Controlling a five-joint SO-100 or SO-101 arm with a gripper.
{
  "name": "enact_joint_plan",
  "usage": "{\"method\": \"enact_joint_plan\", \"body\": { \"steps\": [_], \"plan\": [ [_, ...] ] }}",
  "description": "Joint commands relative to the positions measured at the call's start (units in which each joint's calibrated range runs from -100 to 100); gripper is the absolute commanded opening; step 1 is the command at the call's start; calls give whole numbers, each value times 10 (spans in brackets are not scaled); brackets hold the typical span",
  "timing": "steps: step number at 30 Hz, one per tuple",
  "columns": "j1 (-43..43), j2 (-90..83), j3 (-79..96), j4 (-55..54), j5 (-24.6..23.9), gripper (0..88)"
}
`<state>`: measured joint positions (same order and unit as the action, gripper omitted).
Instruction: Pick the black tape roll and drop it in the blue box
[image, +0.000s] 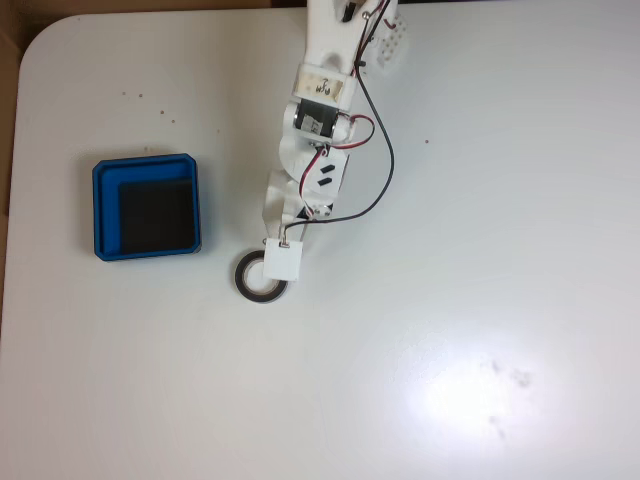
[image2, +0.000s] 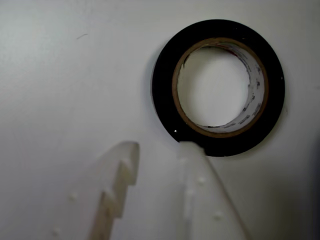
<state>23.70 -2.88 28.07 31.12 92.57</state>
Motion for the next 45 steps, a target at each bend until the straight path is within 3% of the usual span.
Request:
{"method": "enact_joint_plan", "body": {
  "steps": [1, 11, 40, 45],
  "plan": [
    [7, 41, -88, 11, -1, 17],
    [9, 135, -167, 11, -3, 16],
    [22, 138, -160, 6, -6, 22],
    [23, 138, -160, 8, -6, 72]
  ]
}}
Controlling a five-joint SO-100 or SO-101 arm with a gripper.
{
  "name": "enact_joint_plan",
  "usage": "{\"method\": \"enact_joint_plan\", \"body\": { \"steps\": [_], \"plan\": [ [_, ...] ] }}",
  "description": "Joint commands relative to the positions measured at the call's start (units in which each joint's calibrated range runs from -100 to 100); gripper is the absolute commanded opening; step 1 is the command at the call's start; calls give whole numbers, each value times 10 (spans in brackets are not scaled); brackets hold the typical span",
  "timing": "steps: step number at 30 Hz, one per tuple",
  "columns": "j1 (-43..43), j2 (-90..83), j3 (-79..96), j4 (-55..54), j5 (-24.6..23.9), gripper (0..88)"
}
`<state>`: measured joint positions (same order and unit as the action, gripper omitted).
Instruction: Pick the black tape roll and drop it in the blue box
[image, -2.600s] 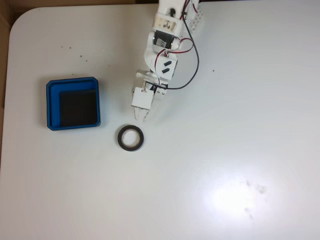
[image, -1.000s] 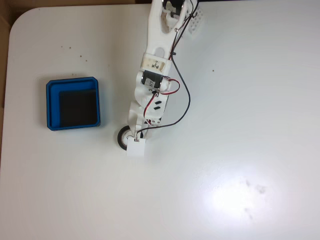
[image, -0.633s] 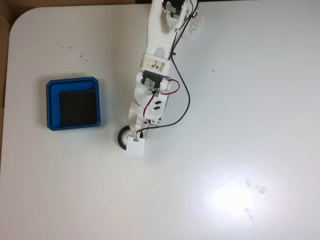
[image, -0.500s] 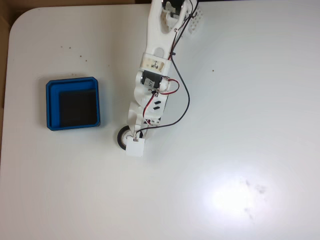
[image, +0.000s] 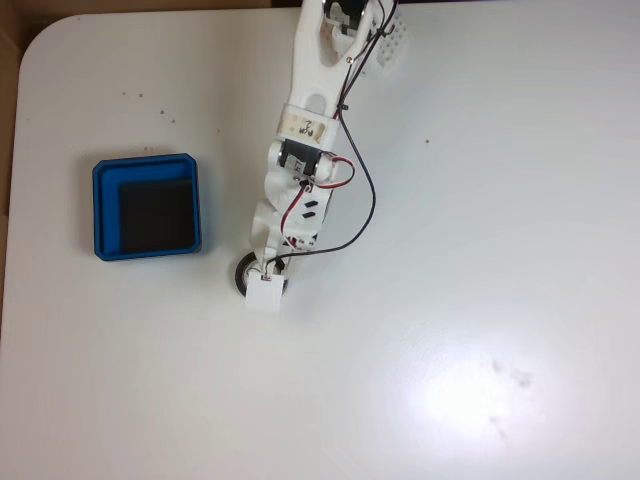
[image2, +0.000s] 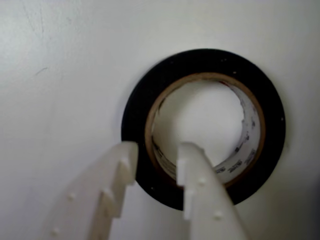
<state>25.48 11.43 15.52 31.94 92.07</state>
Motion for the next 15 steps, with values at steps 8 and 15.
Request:
{"method": "enact_joint_plan", "body": {
  "steps": [8, 15],
  "plan": [
    [7, -4, -25, 1, -2, 187],
    [7, 30, -28, -4, -2, 222]
  ]
}}
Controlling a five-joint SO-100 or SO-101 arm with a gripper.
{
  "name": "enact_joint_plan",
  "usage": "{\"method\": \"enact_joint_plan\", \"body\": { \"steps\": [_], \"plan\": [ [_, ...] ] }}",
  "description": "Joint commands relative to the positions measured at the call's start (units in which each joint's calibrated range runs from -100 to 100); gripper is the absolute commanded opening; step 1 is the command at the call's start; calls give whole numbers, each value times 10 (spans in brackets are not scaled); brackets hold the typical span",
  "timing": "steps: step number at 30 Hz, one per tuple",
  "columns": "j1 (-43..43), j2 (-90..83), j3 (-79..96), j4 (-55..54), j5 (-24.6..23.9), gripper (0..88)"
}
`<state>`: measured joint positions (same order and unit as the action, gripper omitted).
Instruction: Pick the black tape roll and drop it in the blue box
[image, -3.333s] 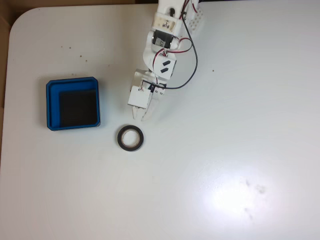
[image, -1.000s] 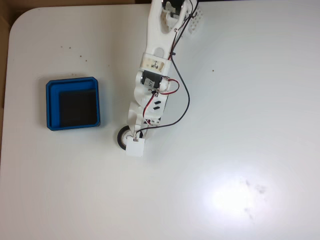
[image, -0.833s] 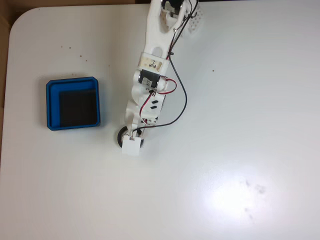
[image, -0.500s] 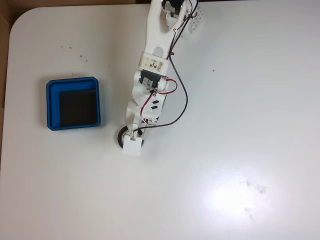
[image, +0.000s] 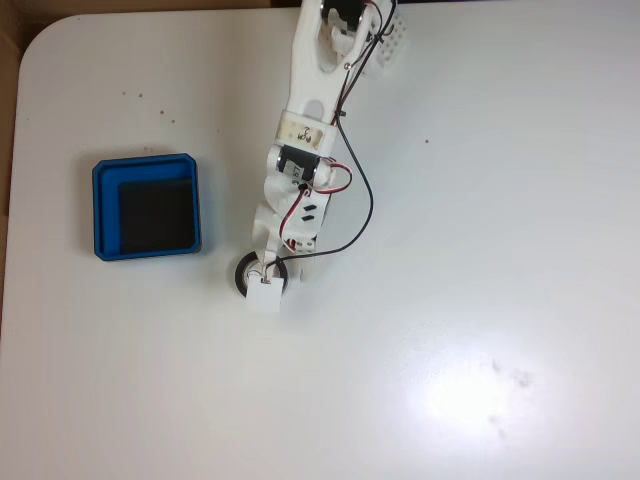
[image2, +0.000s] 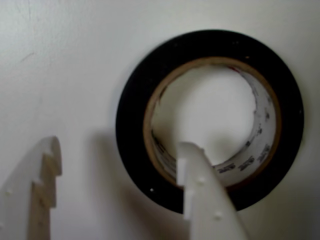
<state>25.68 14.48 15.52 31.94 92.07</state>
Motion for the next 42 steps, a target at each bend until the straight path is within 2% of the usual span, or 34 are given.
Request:
{"method": "enact_joint_plan", "body": {
  "steps": [1, 18, 24, 42],
  "plan": [
    [5, -1, -28, -4, -2, 222],
    [5, 18, -29, -8, 2, 222],
    [5, 20, -26, -58, 0, 222],
    [6, 48, -27, -60, 4, 222]
  ]
}}
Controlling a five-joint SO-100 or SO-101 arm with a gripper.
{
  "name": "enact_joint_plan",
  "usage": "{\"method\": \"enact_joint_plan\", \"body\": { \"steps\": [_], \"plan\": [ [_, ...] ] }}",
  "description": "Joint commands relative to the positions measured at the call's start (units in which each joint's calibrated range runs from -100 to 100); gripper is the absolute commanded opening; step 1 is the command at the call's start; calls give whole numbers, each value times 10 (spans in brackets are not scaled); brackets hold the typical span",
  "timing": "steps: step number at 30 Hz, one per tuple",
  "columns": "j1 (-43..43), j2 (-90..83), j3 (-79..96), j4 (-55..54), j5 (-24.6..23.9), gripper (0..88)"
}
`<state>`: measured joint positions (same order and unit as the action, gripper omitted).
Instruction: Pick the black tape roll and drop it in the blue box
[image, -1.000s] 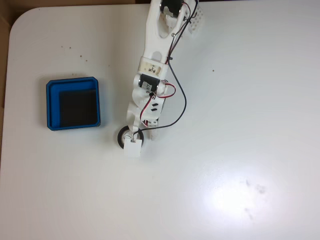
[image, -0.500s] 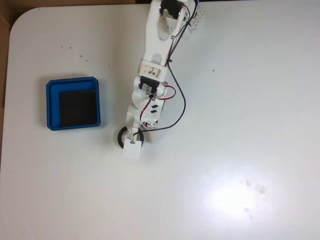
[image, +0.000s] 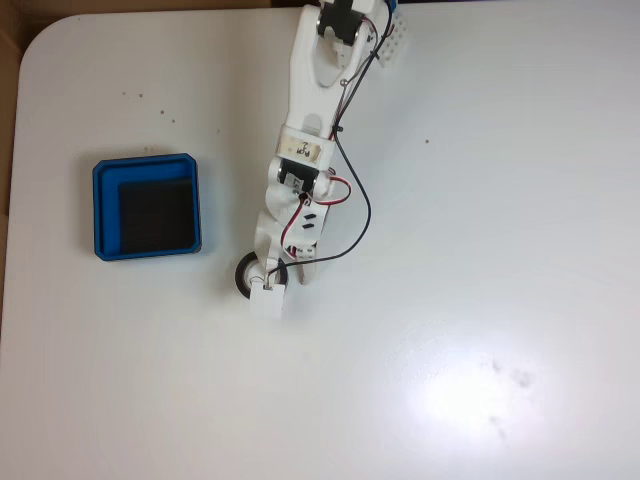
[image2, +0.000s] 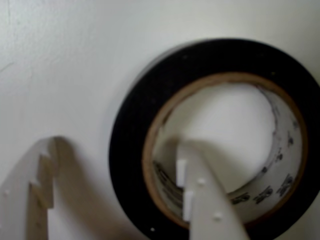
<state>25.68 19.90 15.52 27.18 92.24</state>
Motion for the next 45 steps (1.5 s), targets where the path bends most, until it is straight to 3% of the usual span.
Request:
{"method": "enact_joint_plan", "body": {
  "steps": [1, 22, 37, 45],
  "plan": [
    [6, -6, -27, -13, 2, 222],
    [7, -8, -26, -13, 3, 210],
    [7, -8, -25, -13, -3, 42],
    [7, -8, -25, -12, -3, 25]
  ]
}}
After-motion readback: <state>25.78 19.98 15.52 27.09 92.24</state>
